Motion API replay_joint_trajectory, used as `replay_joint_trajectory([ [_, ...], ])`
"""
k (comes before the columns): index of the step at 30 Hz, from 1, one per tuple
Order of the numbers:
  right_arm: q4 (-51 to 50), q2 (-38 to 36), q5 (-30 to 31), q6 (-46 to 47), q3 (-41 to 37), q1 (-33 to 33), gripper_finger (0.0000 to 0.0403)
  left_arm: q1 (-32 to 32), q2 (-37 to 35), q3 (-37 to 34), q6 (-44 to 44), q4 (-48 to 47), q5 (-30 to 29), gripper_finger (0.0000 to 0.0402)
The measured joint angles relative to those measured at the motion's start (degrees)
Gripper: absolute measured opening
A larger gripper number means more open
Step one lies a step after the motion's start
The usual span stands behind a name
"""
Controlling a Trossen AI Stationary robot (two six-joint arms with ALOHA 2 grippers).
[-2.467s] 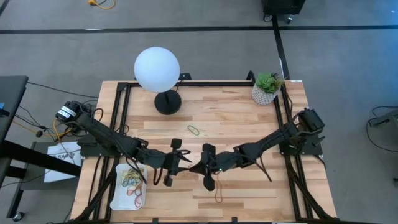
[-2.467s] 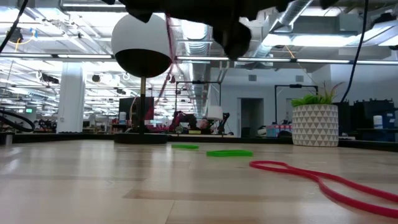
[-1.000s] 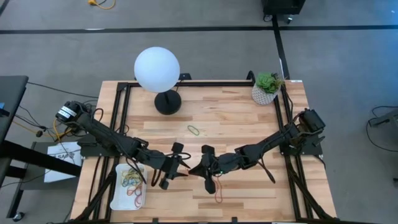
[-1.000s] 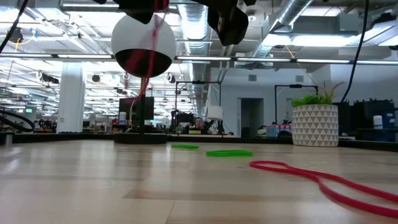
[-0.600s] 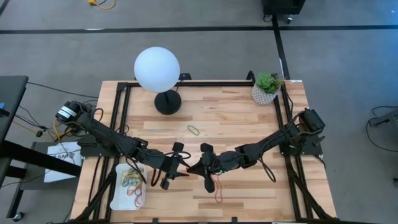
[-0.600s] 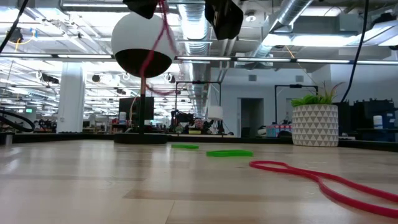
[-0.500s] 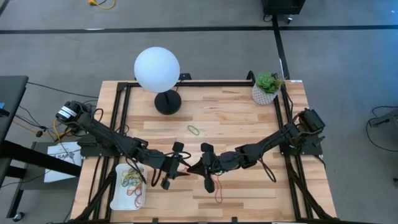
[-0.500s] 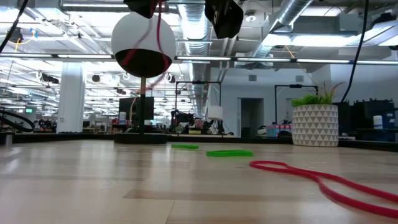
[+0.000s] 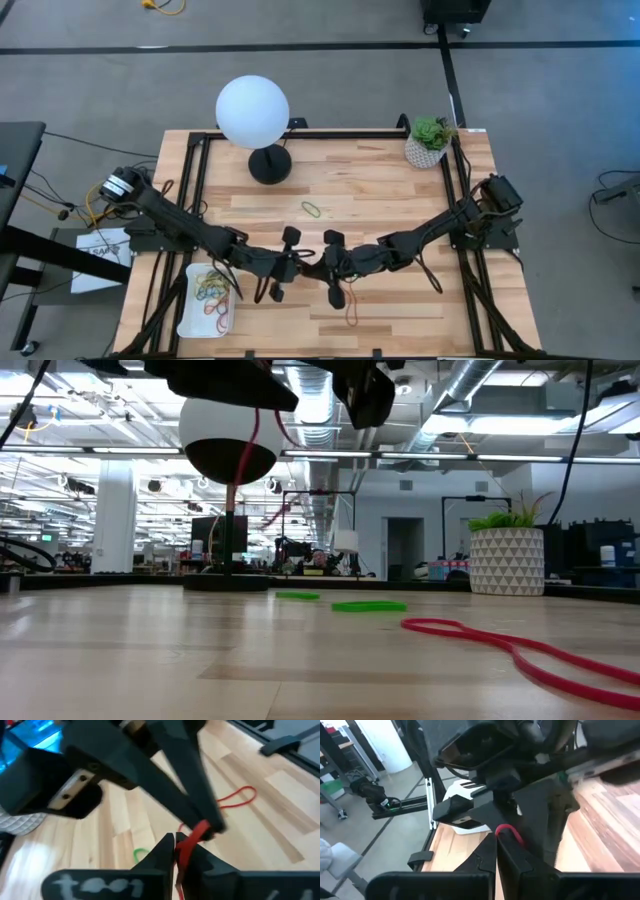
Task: Pick and place items into bin
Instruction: Put the right red rubber band into the white bin
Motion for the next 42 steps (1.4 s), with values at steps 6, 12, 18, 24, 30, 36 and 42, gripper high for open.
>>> replay_joint_trajectory([
  [6, -5.25, 0.01, -0.08, 2.15, 0.0, 0.11, 0.0009, -1.54, -2.34, 0.02, -0.81, -2.73, -2.75, 0.0002],
  [12, -6.54, 0.0, -0.03, 2.18, 0.0, 0.11, 0.004, -3.41, -4.17, 0.02, -1.8, -5.65, -7.47, 0.0001],
  [18, -7.7, 0.0, -0.04, 2.22, 0.0, 0.77, 0.0068, -5.1, -4.37, 0.02, -1.83, -9.03, -14.88, 0.0],
  [24, -8.12, 0.0, -0.04, 2.23, 0.0, 1.48, 0.0084, -7.02, -4.39, 0.02, -1.69, -8.69, -18.4, 0.0],
  [30, -8.68, 0.0, 0.21, 2.23, 0.0, 1.46, 0.0099, -10.44, -6.06, 0.04, -1.75, -11.37, -22.08, 0.0],
  [36, -11.14, 0.0, 0.25, 2.25, 0.0, 1.36, 0.0102, -17.45, -12.41, 3.05, -18.43, -28.23, -23.37, 0.0],
  [42, -11.99, 0.0, 0.3, 2.27, 0.0, 1.36, 0.0102, -23.16, -18.81, 6.34, -41.04, -48.15, -9.0, 0.0],
])
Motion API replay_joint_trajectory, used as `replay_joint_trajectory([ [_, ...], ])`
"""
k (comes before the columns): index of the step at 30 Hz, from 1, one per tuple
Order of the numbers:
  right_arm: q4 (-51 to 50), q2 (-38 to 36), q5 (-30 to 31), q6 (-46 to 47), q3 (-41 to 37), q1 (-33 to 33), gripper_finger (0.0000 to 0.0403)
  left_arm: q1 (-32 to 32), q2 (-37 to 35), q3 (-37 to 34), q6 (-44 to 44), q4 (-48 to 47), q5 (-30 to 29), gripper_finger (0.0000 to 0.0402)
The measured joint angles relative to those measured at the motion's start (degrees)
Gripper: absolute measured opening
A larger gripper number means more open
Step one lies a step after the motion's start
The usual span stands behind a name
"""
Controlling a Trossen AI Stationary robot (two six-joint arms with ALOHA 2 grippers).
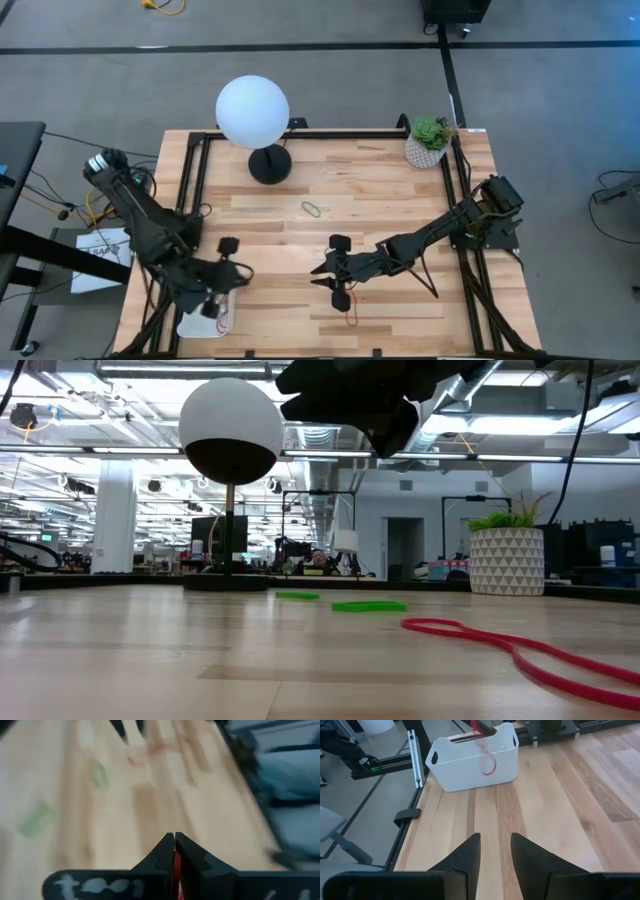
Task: Pick and place items into bin
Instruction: Put the right red rubber band into the white bin, then put the red rubber band into the white bin
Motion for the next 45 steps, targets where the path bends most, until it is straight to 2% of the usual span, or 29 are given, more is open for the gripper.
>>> replay_joint_trajectory([
  [5, 0.39, 0.0, 0.09, -0.02, 0.0, 0.0, 0.0102, -2.4, -2.17, 0.09, -18.21, -8.57, 16.17, 0.0],
  [7, 0.51, 0.0, 0.09, -0.02, 0.0, 0.0, 0.0102, -3.63, -1.99, 0.07, -23.57, -11.79, 20.04, 0.0],
  [16, 0.56, 0.0, 0.07, -0.02, 0.0, -0.63, 0.0102, -7.3, -1.73, 0.04, -46.81, -25.58, 26.54, 0.0001],
  [21, 0.56, 0.0, -0.14, -0.02, 0.0, -0.79, 0.0102, -7.81, -1.59, 0.02, -53.53, -28.26, 31.11, 0.0005],
  [31, 0.56, 0.0, -0.28, -0.04, 0.0, -0.76, 0.0102, -7.79, 3.43, 0.0, -48.27, -28.23, 29.8, 0.0013],
  [39, 0.56, 0.0, -0.31, -0.04, 0.0, -0.76, 0.0102, -7.74, 9.55, -0.02, -48.76, -28.18, 32.68, 0.0062],
  [45, 0.56, 0.0, -0.52, -0.06, 0.0, -2.43, 0.0102, -7.49, 11.69, -0.02, -41.33, -27.4, 30.98, 0.0084],
])
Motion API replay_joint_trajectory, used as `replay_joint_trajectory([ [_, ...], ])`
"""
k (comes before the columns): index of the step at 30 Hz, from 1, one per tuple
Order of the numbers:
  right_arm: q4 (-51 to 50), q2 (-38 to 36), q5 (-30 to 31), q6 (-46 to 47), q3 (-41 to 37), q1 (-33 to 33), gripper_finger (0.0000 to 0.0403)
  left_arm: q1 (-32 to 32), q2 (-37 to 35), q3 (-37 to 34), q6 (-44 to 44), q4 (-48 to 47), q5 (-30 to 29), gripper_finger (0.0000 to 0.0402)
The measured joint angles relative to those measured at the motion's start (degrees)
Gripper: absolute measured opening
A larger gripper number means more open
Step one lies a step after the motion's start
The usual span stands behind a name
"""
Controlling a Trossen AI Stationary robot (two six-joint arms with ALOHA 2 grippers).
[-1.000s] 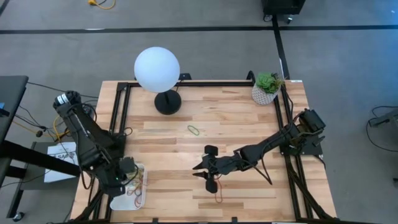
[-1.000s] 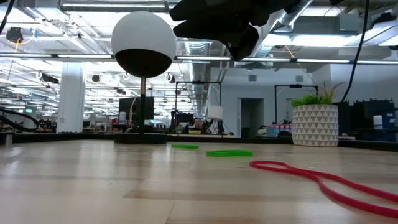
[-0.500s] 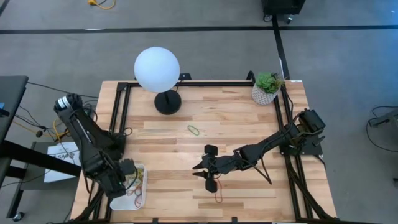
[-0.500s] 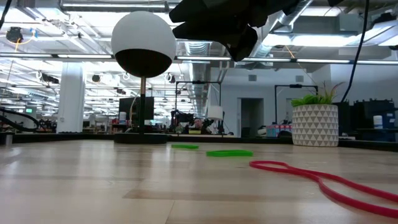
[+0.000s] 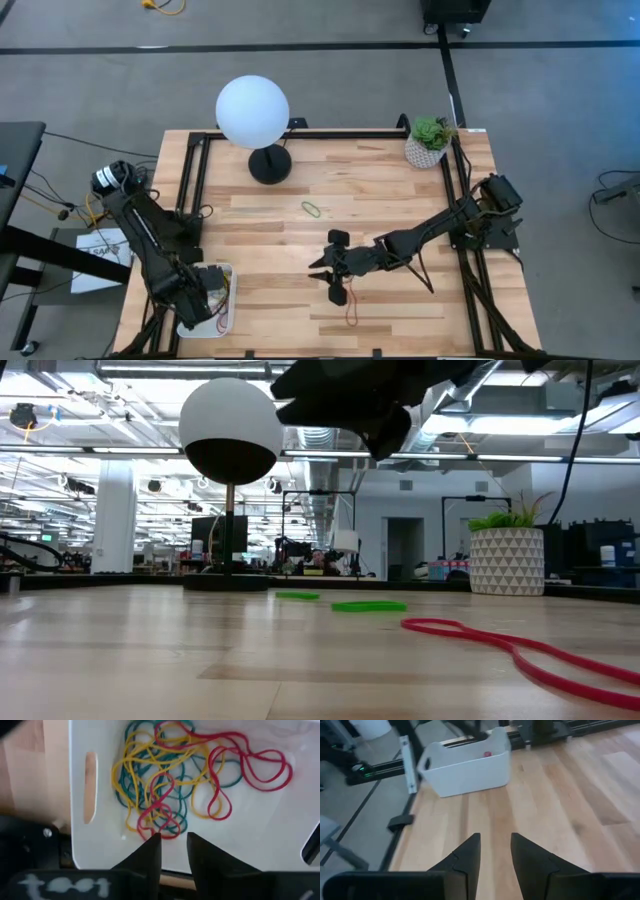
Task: Pick and place items into bin
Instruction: Put the red rubber band into the white bin
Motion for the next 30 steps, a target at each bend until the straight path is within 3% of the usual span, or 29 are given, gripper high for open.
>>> replay_joint_trajectory([
  [3, -1.11, 0.0, -1.07, 0.35, 0.0, -1.23, 0.0102, 0.81, 0.01, 0.0, 2.31, -0.02, -1.49, 0.0082],
  [8, -8.21, -1.74, -7.95, 1.72, 0.76, -1.44, 0.0102, 1.75, -0.37, 1.13, 11.05, 0.01, -8.62, 0.0073],
  [15, -36.63, -3.22, -6.38, 13.91, 9.58, 2.36, 0.0102, 2.56, -0.48, 6.84, 27.42, 0.15, -26.86, 0.0071],
  [20, -44.02, 0.29, -4.16, 27.19, 12.07, 5.78, 0.0102, 3.85, -1.28, 8.69, 38.24, -0.06, -37.16, 0.0071],
  [25, -46.35, 5.43, -4.11, 34.44, 12.33, 6.7, 0.0102, 5.78, -3.07, 8.7, 40.25, -0.35, -41.39, 0.0071],
  [30, -54.32, 8.26, -4.53, 34.52, 14.51, 5.91, 0.0102, 6.79, -6.76, 8.7, 42.43, -3.07, -40.32, 0.0071],
])
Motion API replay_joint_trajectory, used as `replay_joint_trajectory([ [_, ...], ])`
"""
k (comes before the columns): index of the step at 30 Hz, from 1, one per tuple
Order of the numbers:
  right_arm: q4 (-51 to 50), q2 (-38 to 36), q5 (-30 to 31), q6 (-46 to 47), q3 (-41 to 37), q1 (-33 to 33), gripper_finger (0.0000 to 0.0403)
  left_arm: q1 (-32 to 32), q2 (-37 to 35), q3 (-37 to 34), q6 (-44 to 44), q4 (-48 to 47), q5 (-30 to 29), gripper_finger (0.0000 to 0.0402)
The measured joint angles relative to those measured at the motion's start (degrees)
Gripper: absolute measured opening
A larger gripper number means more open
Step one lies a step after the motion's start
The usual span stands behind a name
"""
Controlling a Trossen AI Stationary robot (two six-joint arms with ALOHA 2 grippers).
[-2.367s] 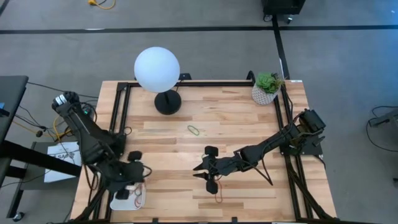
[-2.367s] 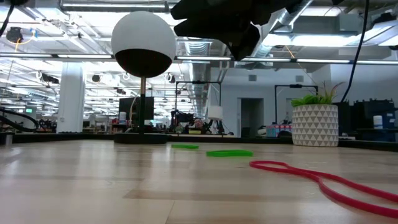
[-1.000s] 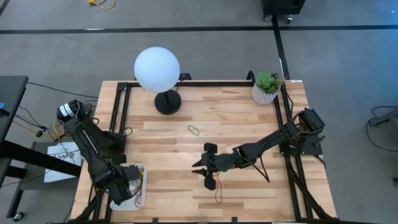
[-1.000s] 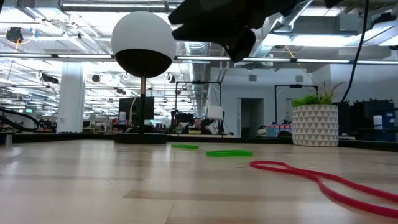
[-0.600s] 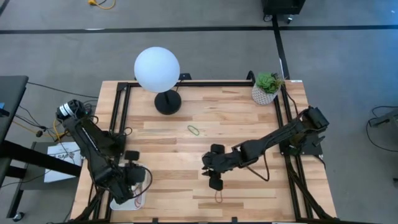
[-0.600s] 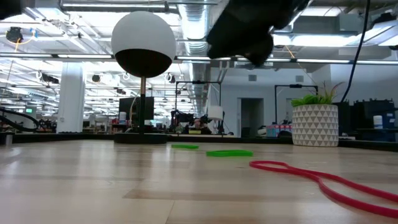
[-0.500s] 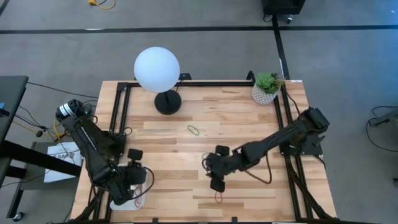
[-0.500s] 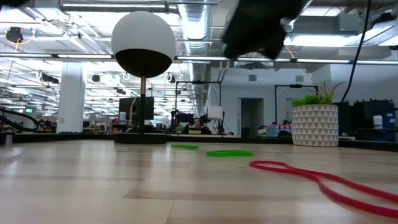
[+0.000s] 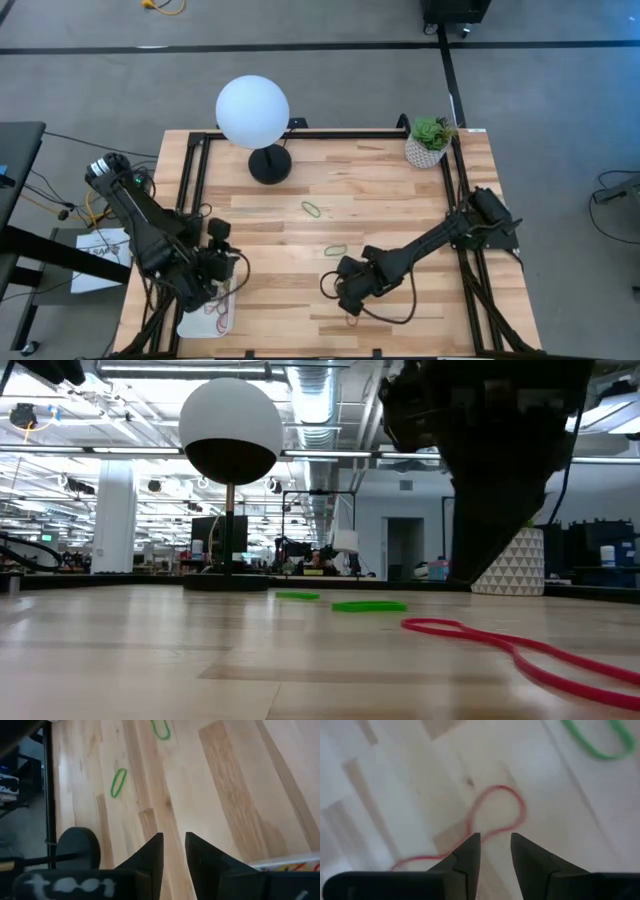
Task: Pick and place items into bin
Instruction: Put the red rubber band into the white bin
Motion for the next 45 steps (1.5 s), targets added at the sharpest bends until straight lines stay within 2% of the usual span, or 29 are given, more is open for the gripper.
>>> replay_joint_trajectory([
  [4, -7.63, 0.31, -1.05, 2.36, 2.79, -0.74, 0.0102, 0.74, -6.23, 0.0, -0.63, -1.24, -0.18, 0.0071],
  [7, -7.82, 0.26, -1.71, 4.55, 4.03, -1.39, 0.0102, 0.82, -11.43, 0.0, 0.35, -1.27, -2.38, 0.0071],
  [10, -7.28, 0.48, -4.07, 6.08, 4.15, -1.47, 0.0102, 0.82, -16.94, -1.12, -0.72, 0.76, -7.66, 0.0071],
  [14, -6.55, 3.24, -6.32, 7.5, 4.17, -1.23, 0.0102, 0.82, -22.34, -6.3, -6.51, 9.36, -16.46, 0.0071],
  [17, -5.2, 4.29, -7.58, 7.51, 4.15, -1.23, 0.0102, 0.82, -24.03, -10.76, -7.92, 15.22, -18.76, 0.0071],
  [23, -3.12, 4.17, -7.45, 7.51, 4.15, -1.25, 0.0102, 0.82, -22.08, -17.27, -7.96, 23.85, -21.06, 0.0071],
  [26, -2.97, 4.49, -7.51, 7.51, 4.17, -1.23, 0.0102, 0.82, -20.14, -19.0, -11.91, 25.59, -23.21, 0.0071],
  [31, -2.12, 6.86, -8.86, 7.5, 4.35, -1.36, 0.0102, 0.82, -16.68, -19.62, -17.25, 28.6, -27.25, 0.0071],
  [38, -2.49, 8.98, -8.68, 6.4, 4.52, -1.59, 0.0099, 0.82, -12.15, -19.67, -17.09, 34.36, -27.41, 0.0071],
  [41, -2.82, 9.1, -8.27, 4.12, 4.5, -1.08, 0.0079, 0.82, -9.88, -19.67, -16.27, 36.31, -27.44, 0.0071],
  [45, -3.06, 9.12, -5.73, 2.56, 4.35, -0.27, 0.0025, 0.82, -7.09, -19.67, -16.19, 38.37, -27.48, 0.0071],
])
